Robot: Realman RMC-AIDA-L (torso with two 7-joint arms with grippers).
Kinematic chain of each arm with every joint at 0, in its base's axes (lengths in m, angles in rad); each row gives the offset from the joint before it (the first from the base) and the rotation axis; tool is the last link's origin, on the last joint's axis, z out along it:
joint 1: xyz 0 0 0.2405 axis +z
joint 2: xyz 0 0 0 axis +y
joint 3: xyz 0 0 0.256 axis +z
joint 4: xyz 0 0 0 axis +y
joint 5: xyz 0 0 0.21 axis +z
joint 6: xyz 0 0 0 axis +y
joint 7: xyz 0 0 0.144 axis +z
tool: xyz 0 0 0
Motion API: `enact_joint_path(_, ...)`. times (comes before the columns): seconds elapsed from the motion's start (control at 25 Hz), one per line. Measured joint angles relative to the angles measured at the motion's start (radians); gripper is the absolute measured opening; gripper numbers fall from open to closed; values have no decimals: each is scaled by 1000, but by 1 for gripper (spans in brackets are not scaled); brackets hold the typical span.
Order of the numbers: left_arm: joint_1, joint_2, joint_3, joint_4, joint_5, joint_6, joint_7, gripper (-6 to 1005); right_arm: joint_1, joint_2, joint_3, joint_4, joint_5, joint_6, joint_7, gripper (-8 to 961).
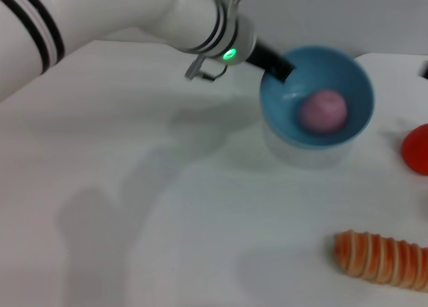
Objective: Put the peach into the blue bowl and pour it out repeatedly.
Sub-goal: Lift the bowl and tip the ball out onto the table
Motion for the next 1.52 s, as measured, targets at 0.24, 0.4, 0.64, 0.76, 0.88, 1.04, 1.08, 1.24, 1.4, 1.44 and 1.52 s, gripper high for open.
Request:
enact_joint_path(0.24, -45, -5, 75, 67, 157, -87, -4, 0, -107, -2, 86, 227, 134, -37, -218, 589)
enact_joint_path(0.4, -70, -8, 150, 101, 294, -145, -6, 0, -129, -1, 248, 390, 138, -138, -378, 589)
enact_joint_path(0.64, -48, -9, 331, 155, 527, -258, 8, 0, -145, -3, 338, 476, 139, -222, -481, 589)
enact_joint_path(0.76, -34, -9, 391, 170, 546, -304, 75, 0, -148, -2, 346, 478, 139, -223, -485, 589)
enact_joint_path(0.88, -30, -9, 408, 173, 548, -322, 156, -1, -148, 0, 354, 490, 139, -225, -507, 589)
enact_joint_path(1.04, -9, -9, 428, 192, 550, -379, 270, -1, -149, -2, 378, 510, 139, -225, -519, 589)
enact_joint_path(1.08, -1, -9, 433, 198, 551, -392, 312, -1, -149, -3, 383, 511, 139, -225, -520, 589)
enact_joint_path(1.24, 31, -9, 475, 212, 551, -459, 493, 0, -150, -3, 402, 523, 139, -230, -521, 589)
enact_joint_path(1.4, 88, -9, 502, 219, 552, -591, 649, 0, -149, -4, 406, 524, 140, -230, -521, 589)
enact_joint_path(1.44, 96, -9, 503, 220, 552, -610, 668, 0, -148, -4, 406, 524, 140, -228, -521, 589)
enact_joint_path(1.52, 120, -9, 510, 222, 552, -667, 729, 0, -145, -4, 406, 525, 140, -221, -521, 589)
